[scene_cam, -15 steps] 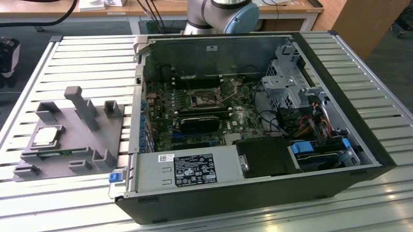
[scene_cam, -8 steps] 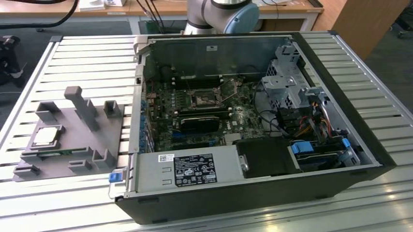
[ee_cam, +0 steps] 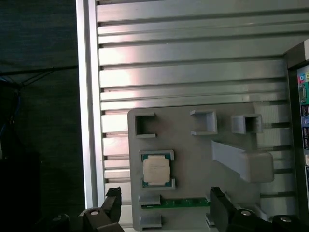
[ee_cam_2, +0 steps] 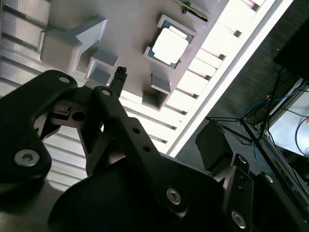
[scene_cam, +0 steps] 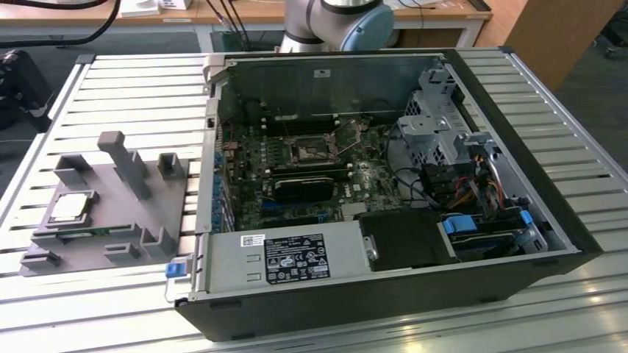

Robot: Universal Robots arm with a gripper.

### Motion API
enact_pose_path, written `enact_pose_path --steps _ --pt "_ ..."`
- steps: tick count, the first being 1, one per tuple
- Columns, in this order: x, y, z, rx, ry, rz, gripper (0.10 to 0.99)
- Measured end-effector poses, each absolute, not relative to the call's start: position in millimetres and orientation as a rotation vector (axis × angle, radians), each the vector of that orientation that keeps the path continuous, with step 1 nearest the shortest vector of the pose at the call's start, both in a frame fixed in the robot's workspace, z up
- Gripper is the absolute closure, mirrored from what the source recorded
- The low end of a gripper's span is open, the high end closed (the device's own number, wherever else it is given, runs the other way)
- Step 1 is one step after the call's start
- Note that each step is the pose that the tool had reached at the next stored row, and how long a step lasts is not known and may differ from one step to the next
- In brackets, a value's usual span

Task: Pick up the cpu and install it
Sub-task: 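Pick up the cpu and move it towards the insertion slot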

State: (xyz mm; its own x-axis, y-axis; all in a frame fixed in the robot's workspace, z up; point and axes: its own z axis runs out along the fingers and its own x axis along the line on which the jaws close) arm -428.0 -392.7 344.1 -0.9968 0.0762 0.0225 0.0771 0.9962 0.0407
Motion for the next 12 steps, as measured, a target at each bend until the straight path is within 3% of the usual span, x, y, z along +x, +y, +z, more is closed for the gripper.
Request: enact_pose_path --steps 3,4,12 --pt "-428.0 -392.7 342.9 -0.12 -3.118 -0.065 0.212" --pt "-428.0 -392.7 342.5 -0.12 -3.118 -0.065 0.149" --pt "-428.0 -392.7 337.3 -0.12 -3.118 -0.065 0.149"
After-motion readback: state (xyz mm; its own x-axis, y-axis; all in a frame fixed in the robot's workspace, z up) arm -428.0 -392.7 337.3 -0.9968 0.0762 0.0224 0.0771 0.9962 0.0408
